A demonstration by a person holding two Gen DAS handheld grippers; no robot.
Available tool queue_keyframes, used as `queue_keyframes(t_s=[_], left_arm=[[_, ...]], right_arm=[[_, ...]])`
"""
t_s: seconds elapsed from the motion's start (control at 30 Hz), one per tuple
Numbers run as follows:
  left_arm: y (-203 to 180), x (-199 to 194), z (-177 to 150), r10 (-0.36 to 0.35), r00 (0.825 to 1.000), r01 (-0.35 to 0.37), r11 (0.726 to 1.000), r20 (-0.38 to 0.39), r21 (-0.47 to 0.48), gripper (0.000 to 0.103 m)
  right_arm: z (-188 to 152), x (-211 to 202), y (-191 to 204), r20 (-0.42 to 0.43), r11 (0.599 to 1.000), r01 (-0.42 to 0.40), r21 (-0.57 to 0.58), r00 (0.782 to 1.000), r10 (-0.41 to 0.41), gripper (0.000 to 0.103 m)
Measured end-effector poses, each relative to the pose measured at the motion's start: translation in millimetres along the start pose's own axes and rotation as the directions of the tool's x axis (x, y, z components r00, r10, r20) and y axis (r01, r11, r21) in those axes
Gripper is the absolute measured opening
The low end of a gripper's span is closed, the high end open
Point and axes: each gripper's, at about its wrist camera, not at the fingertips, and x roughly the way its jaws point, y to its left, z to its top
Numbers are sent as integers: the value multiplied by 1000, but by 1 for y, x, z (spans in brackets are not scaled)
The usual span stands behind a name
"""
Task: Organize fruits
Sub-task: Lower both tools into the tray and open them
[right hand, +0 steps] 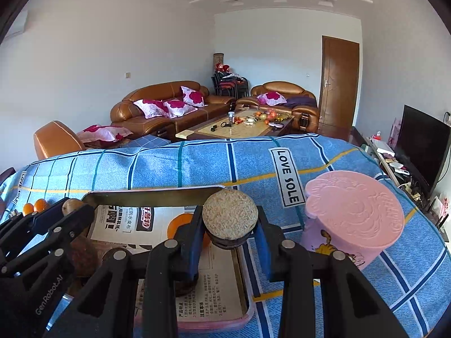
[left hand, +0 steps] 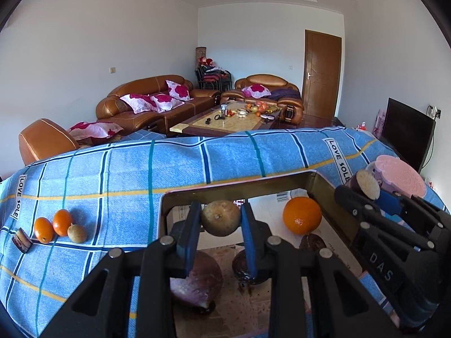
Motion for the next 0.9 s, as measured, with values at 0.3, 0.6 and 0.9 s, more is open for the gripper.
queue_keyframes(t_s=[0.3,0.6,0.9], left_arm=[[7,11,-1,-11,998,8,999,-65,-47,30],[6,3,0,30,999,-31,999,-26,-34,47],[21,-15,-3,106,993,-100,989,52,-109,90]], right_arm=[[-6,11,12,-74,996,-84,-5,994,83,36],[-7,12,15,-86,989,-150,-2,985,149,39],[-4,-2,3,5,990,-126,56,992,126,54]])
